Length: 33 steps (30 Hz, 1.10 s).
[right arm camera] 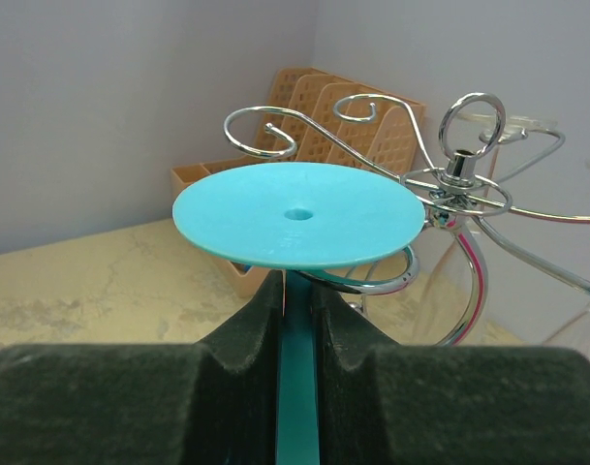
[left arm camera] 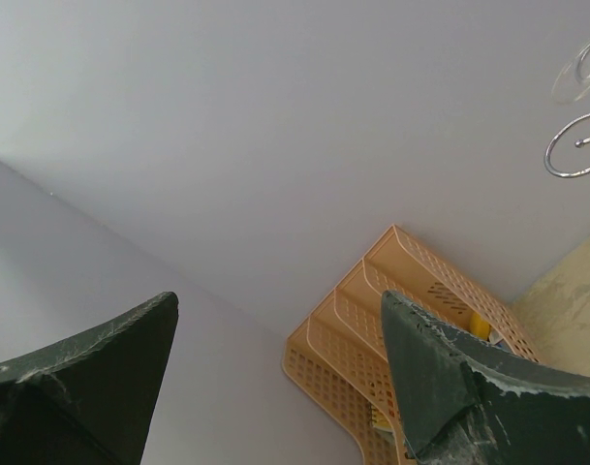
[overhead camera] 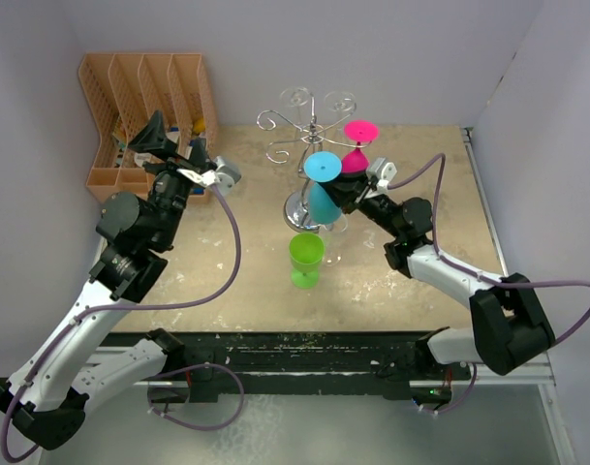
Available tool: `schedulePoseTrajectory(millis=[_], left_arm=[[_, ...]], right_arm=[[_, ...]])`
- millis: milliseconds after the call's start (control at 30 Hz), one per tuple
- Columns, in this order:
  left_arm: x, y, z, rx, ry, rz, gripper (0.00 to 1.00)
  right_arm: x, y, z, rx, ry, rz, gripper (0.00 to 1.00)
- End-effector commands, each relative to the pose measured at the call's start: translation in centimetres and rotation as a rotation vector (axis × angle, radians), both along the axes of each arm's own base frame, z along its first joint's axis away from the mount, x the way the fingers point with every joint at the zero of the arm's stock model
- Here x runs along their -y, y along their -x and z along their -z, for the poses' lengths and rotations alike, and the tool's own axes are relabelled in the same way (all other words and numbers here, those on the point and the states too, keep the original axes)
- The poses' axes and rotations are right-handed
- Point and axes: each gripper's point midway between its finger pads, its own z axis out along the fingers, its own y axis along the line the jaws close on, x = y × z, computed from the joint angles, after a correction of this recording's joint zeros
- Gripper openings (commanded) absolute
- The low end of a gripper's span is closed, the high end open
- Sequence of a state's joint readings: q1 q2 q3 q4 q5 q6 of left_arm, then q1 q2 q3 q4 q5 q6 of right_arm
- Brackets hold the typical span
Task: Place the wine glass upside down on the wine glass rack
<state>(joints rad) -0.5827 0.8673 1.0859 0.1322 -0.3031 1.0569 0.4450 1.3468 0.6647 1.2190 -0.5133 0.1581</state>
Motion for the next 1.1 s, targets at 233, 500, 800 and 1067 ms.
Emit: schedulePoseTrajectory(millis=[233, 500, 800, 1067], left_arm=[[-0.1, 0.1, -0.3, 0.009, 0.026, 0.011, 0.88], [-0.1, 0.3, -0.6, 0.012, 0.03, 0.012, 0.88], [-0.2, 0.3, -0.6, 0.012, 0.031, 0.012, 0.87], [-0.2, 0.4, -0.8, 0.013, 0.032, 0.012, 0.88]], right_arm=[[1.4, 0.9, -1.6, 0.038, -0.053, 0.057, 0.0], [2.1, 0.5, -1.6, 0.025, -0.059, 0.107, 0.0], [3.4, 0.4, -2.7, 0.038, -0.104, 0.172, 0.0], [3.9, -0.2, -3.2, 0.046, -0.081, 0.216, 0.0]])
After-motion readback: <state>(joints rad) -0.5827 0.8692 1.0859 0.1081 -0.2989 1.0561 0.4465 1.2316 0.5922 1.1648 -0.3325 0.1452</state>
